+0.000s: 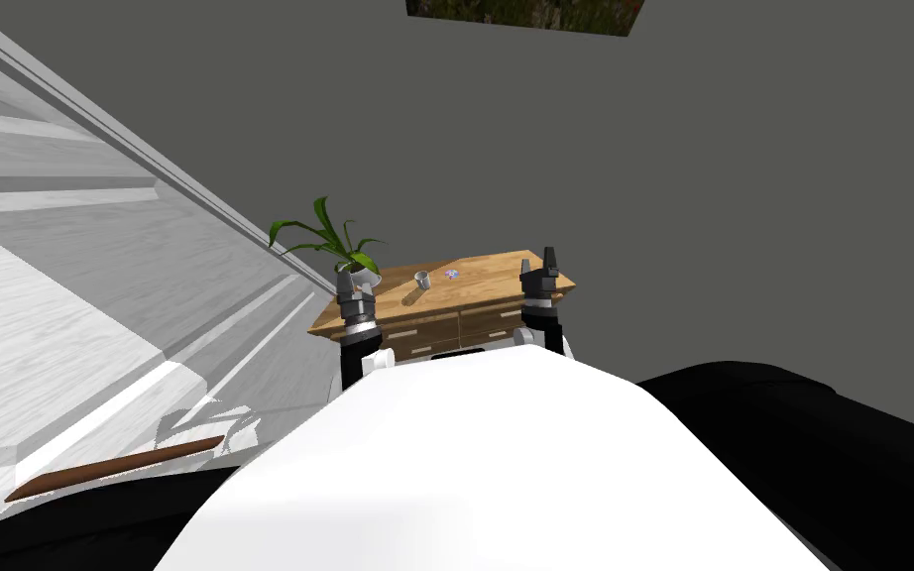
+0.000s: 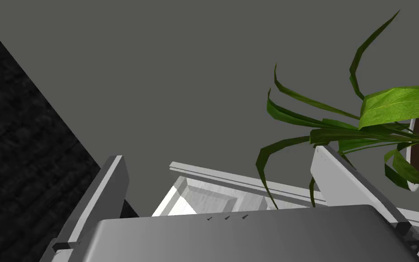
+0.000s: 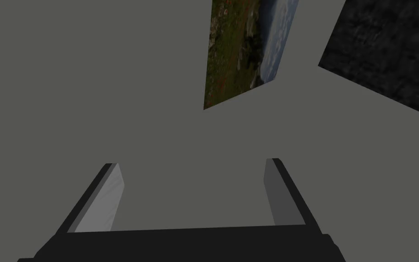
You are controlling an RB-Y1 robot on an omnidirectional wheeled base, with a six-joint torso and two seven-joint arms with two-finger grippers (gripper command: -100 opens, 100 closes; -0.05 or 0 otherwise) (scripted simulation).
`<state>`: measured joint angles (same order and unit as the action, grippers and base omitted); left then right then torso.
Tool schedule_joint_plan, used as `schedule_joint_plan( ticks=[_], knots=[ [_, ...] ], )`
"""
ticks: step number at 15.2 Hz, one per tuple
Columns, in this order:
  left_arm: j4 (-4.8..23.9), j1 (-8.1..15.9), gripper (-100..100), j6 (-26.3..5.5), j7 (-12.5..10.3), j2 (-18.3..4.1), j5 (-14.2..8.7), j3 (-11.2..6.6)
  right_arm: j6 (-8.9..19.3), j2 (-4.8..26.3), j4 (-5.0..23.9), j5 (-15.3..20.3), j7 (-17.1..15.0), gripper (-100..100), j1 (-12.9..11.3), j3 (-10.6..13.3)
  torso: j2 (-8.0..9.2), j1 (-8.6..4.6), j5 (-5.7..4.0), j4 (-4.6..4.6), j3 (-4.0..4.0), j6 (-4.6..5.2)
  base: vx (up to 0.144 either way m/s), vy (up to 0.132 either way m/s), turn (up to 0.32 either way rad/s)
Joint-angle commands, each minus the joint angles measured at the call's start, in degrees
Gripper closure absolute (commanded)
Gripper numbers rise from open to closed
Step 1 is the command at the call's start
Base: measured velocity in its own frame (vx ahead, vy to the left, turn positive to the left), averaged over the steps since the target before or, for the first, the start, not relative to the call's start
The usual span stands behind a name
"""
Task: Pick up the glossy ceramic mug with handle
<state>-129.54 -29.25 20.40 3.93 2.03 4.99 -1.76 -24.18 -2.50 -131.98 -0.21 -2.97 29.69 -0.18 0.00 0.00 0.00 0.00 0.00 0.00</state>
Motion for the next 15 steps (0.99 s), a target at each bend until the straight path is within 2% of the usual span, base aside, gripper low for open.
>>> schedule_joint_plan(
  ticks=[1, 3, 4, 5, 6, 7, 8, 9, 10, 11, 12, 13, 14, 15],
  knots=[
    [0.3, 0.1, -100, 0.5, 0.9, -1.7, 0.6, 0.20, 0.0, 0.0, 0.0, 0.0, 0.0, 0, 0.0, 0.0, 0.00, 0.00, 0.00, 0.00, 0.00, 0.00, -0.018, 0.014, -0.034],
    [1.1, 0.2, -100, 1.7, 2.9, -4.5, 1.9, 0.62, 0.0, 0.0, 0.0, 0.0, 0.0, 0, 0.0, 0.0, 0.12, 0.15, 0.02, 0.02, 0.06, 0.02, -0.060, 0.072, -0.106],
    [1.1, 0.2, -100, 1.7, 2.9, -5.0, 1.9, 0.62, 0.0, 0.0, 0.0, 0.0, 0.0, 0, 0.0, 0.0, 0.22, 0.31, 0.06, 0.04, 0.12, 0.02, -0.072, 0.096, -0.076],
    [1.6, 0.4, -100, 2.6, 4.4, -6.8, 2.8, 0.88, 0.0, 0.0, 0.0, 0.0, 0.0, 0, 0.0, 0.0, 0.27, 0.38, 0.08, 0.06, 0.15, 0.01, -0.061, 0.091, -0.068],
    [1.6, 0.4, -100, 2.6, 4.4, -7.1, 2.8, 0.88, 0.0, 0.0, 0.0, 0.0, 0.0, 0, 0.0, 0.0, 0.27, 0.41, 0.09, 0.06, 0.15, 0.01, -0.046, 0.084, -0.066],
    [2.3, 0.5, -100, 3.6, 6.1, -9.0, 3.8, 1.15, 0.0, 0.0, 0.0, 0.0, 0.0, 0, 0.0, 0.0, 0.24, 0.41, 0.09, 0.06, 0.14, 0.01, -0.048, 0.090, -0.120],
    [2.3, 0.5, -100, 3.6, 6.1, -9.4, 3.8, 1.15, 0.0, 0.0, 0.0, 0.0, 0.0, 0, 0.0, 0.0, 0.23, 0.43, 0.09, 0.05, 0.13, 0.02, -0.054, 0.091, -0.099],
    [3.2, 0.8, -100, 4.7, 8.1, -11.2, 5.0, 1.41, 0.0, 0.0, 0.0, 0.0, 0.0, 0, 0.0, 0.0, 0.23, 0.43, 0.09, 0.05, 0.13, 0.01, -0.060, 0.102, -0.110],
    [3.2, 0.8, -100, 4.7, 8.1, -11.9, 5.0, 1.41, 0.0, 0.0, 0.0, 0.0, 0.0, 0, 0.0, 0.0, 0.24, 0.46, 0.10, 0.05, 0.14, 0.02, -0.061, 0.101, -0.097],
    [4.2, 1.1, -100, 5.9, 10.2, -13.4, 6.3, 1.65, 0.0, 0.0, 0.0, 0.0, 0.0, 0, 0.0, 0.0, 0.25, 0.47, 0.10, 0.05, 0.14, 0.01, -0.064, 0.103, -0.151],
    [4.2, 1.1, -100, 5.9, 10.3, -14.6, 6.3, 1.65, 0.0, 0.0, 0.0, 0.0, 0.0, 0, 0.0, 0.0, 0.26, 0.49, 0.10, 0.06, 0.15, 0.02, -0.060, 0.096, -0.127],
    [5.4, 1.5, -100, 7.2, 12.2, -15.9, 7.7, 1.87, 0.0, 0.0, 0.0, 0.0, 0.0, 0, 0.0, 0.0, 0.25, 0.48, 0.11, 0.06, 0.15, 0.01, -0.066, 0.100, -0.164],
    [5.4, 1.5, -100, 7.2, 12.8, -17.1, 7.7, 1.87, 0.0, 0.0, 0.0, 0.0, 0.0, 0, 0.0, 0.0, 0.26, 0.49, 0.11, 0.06, 0.15, 0.03, -0.062, 0.103, -0.141],
    [5.4, 1.5, -100, 7.2, 12.8, -17.5, 7.7, 1.87, 0.0, 0.0, 0.0, 0.0, 0.0, 0, 0.0, 0.0, 0.25, 0.50, 0.11, 0.06, 0.15, 0.02, -0.039, 0.074, -0.037]
  ],
)
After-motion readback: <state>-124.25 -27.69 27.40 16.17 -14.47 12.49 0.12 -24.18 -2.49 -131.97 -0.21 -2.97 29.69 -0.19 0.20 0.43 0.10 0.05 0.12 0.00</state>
